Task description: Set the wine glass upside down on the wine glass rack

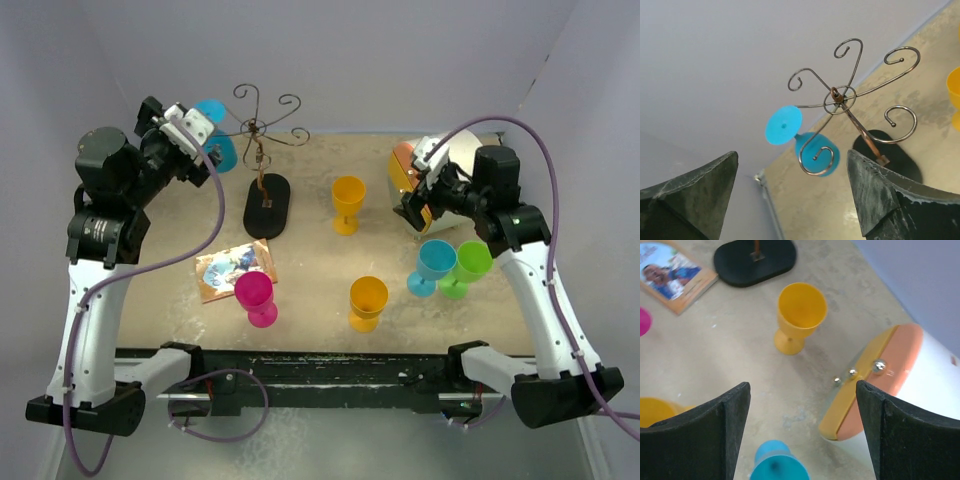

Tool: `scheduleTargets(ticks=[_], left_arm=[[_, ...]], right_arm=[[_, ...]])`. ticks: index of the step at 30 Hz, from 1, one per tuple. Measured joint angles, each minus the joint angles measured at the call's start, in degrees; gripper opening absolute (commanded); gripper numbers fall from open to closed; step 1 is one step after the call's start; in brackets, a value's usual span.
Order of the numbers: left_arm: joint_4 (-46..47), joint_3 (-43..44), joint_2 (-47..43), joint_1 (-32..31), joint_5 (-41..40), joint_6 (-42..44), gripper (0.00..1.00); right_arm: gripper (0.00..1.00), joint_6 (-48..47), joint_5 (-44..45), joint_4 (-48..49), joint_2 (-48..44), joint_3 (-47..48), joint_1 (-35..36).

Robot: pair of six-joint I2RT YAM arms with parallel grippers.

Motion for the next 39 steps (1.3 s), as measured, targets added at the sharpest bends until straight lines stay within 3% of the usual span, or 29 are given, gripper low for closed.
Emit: scheduleTargets(ticks=[5,10,22,31,39], left_arm=[[-1.29,-2.97,-1.77,0.0,-4.76,-11.5,0.99],[-2.32,-4.63,-1.86,0.0,-6.27,-14.4,0.99],[-2.38,-8.39,-2.64,0.0,-8.52,-15.34,0.99],[-2.38,-8.92,-3.72,0.0,-8.52,-15.32,0.99],[-2.47,-9.35,-3.76,0.0,-8.52,-15.26,0.99]], right_arm=[[0.85,-7.28,-2.21,-12.48,3.91,3.78,7.69],[0.82,-10.69,-0.55,-19.37,6.14,0.9,19.56],[0.7,-12.66,5.11,-24.55,12.11,-2.89,25.62],[0.45,-11.61,7.08,-23.15,14.05,-3.08,27.67],[0.08,-11.41,7.67,-23.1,15.19,-3.23,28.37]])
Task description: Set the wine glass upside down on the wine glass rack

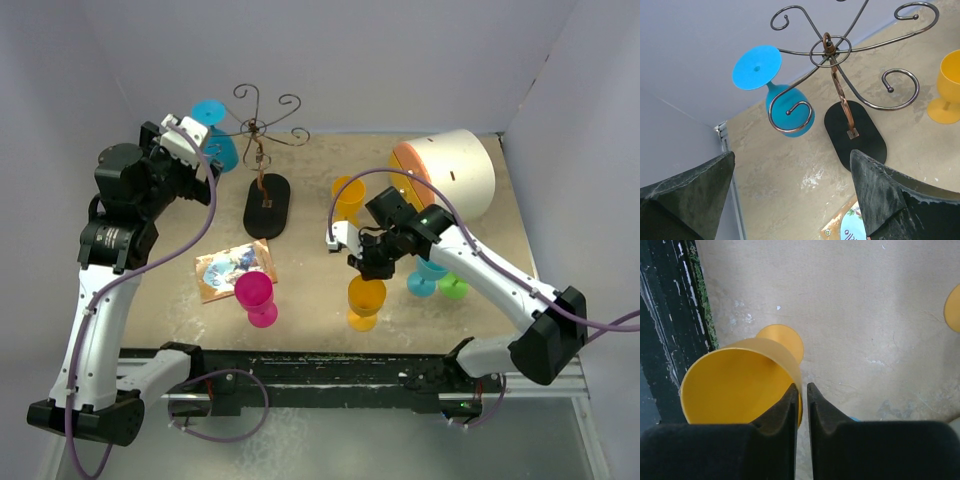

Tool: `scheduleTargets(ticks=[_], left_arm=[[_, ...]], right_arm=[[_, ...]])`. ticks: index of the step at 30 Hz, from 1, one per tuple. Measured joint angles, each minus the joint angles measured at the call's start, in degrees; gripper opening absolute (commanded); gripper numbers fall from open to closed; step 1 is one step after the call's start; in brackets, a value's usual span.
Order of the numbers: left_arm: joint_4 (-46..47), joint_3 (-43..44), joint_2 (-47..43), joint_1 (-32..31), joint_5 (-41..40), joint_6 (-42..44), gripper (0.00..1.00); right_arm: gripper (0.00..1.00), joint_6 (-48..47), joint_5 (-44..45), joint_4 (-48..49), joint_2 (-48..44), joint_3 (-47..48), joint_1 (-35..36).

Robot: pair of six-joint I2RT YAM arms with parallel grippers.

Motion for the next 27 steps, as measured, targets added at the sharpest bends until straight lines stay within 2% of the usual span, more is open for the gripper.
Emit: scheduleTargets(ticks=[2,14,20,27], left_arm=[[0.07,-0.2,-0.02,0.0,0.0,0.02,0.99],[-1.6,-0.81,-0.07,0.0,0.72,-0.04,0.99],[-2.56,-0.63,-0.94,0.02,4.09,-1.2,0.99],[-2.91,0.15,-1.7,2.01,12.22,-6.71,1.0]], right_arm=[[0.0,-0.28,0.22,-0.02,-0.28,0.0,0.02],[0.0,-0.31,2.08,0.87,-9.81,5.35,0.02],[0.0,-0.09,4.81,3.43,-14.62,12.81,0.02],[0.0,3.85,7.21,6.71,-14.84,26.36,0.02]])
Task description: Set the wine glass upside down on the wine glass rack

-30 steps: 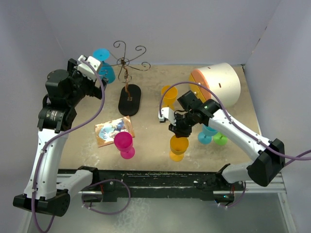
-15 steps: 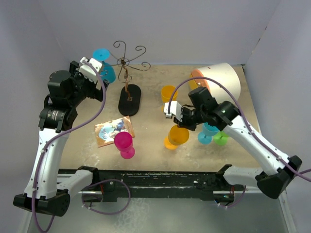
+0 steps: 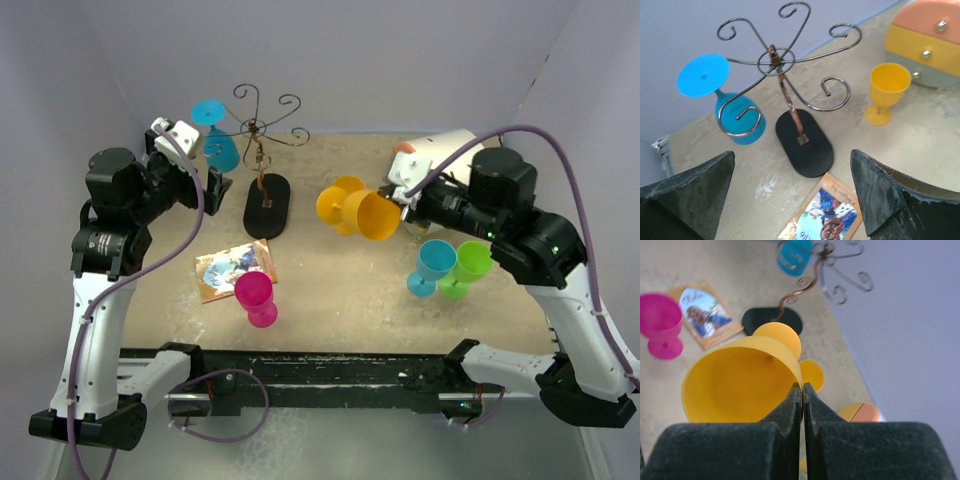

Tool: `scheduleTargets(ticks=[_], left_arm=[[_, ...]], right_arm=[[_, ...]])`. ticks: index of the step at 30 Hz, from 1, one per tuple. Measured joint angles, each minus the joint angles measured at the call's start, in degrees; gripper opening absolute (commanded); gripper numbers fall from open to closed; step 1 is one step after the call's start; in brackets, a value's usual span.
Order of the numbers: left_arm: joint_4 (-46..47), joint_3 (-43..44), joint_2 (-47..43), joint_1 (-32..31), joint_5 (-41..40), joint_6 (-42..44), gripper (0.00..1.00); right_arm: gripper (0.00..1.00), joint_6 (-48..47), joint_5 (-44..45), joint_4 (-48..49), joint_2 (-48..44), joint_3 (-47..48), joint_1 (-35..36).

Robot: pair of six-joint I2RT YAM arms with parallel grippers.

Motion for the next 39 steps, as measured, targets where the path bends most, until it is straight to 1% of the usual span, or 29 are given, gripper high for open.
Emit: scheduleTargets(ticks=[4,7,12,16,20,22,25,32,36,39], left_arm=[[0.07,2.23,0.96,0.37,5.31,-4.07,0.95],[1.03,5.97,3.63,0.37,10.36,-8.39,0.93],[6.6,11.91,10.47,-0.15,17.77,-17.9,0.91],[10.88,14.47,16.59,-2.58,21.42,-24.98,0.9],[13.53,15.47,21.92,-5.18,22.8,-29.7,0.87],[14.32,15.56,23.8,-6.23,23.04,-31.3,0.83],[15.78,15.56,25.83,-7.8,23.32,-33.16,0.75],[19.04,15.56,26.62,-9.35,24.2,-35.58,0.55],[20.48,15.56,26.8,-9.64,24.61,-36.09,0.47],[21.14,15.56,27.08,-9.92,24.76,-36.5,0.43]], right_arm=[[0.0,3.87,3.63,5.68,-0.39,2.91,0.0],[0.0,6.47,6.43,9.81,-0.15,3.3,0.0],[0.0,9.2,10.19,12.66,3.65,7.54,0.0],[0.0,11.21,12.11,13.94,7.37,11.54,0.0],[0.0,12.79,13.18,14.14,10.03,13.99,0.0],[0.0,13.29,13.18,14.12,11.04,14.62,0.0],[0.0,13.94,13.09,14.08,12.24,15.15,0.0],[0.0,15.15,12.63,13.88,13.64,15.26,0.0],[0.0,15.58,12.31,13.73,13.88,15.26,0.0],[0.0,15.74,11.8,13.68,13.88,15.26,0.0]])
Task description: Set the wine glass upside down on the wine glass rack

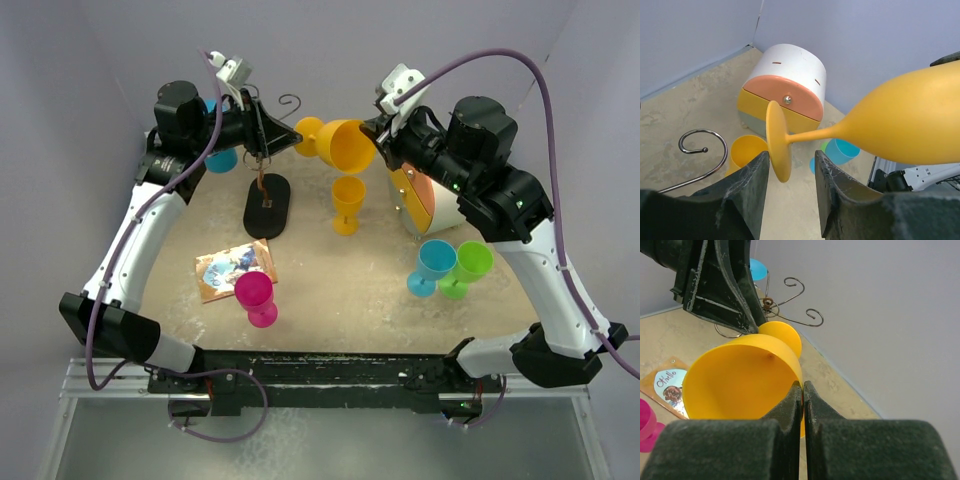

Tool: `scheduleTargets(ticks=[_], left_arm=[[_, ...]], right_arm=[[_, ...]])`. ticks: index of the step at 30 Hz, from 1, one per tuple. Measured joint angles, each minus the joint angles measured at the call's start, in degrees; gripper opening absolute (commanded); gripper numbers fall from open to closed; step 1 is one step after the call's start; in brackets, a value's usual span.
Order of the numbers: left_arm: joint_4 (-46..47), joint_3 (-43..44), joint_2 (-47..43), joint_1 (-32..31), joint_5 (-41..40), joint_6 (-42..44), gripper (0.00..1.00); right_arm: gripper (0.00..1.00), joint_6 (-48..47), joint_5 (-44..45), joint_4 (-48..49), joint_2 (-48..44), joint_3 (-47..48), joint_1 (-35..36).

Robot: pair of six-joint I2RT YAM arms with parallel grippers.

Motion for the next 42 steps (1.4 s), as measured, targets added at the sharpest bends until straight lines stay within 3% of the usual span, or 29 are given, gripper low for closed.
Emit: scheduleTargets(ticks=[4,9,13,17,20,23,38,42], left_arm=[[0.09,0.0,0.42,-0.17,0.17,-0.42,0.42],[0.11,-0.13,0.52,-0.26,0.15,-0.42,0.3],[0.07,-0.72,0.55,-0.26,0.17,-0.48,0.27],[0.09,-0.79,0.59,-0.26,0.17,-0.48,0.27],[0.09,-0.81,0.59,-0.26,0.17,-0.48,0.37],[0.15,-0.94,0.59,-0.31,0.2,-0.66,0.39],[2.38,-3.43,0.81,-0.35,0.9,-2.36,0.18],[3.15,-4.2,1.11,-0.37,1.95,-3.41,0.04]], right_arm=[[0.0,0.04,-0.7,-0.02,-0.02,0.0,0.0],[0.0,0.02,-0.7,0.0,-0.04,0.0,0.0],[0.0,0.04,-0.7,-0.04,-0.15,0.0,0.0],[0.0,0.04,-0.7,-0.09,-0.15,0.0,0.0],[0.0,0.04,-0.72,-0.09,-0.15,0.0,0.0],[0.0,0.04,-0.72,-0.2,-0.15,0.0,0.0],[0.0,0.02,-0.85,0.0,-0.83,-0.59,0.0],[0.0,0.02,-0.92,0.02,-1.18,-1.42,0.0]])
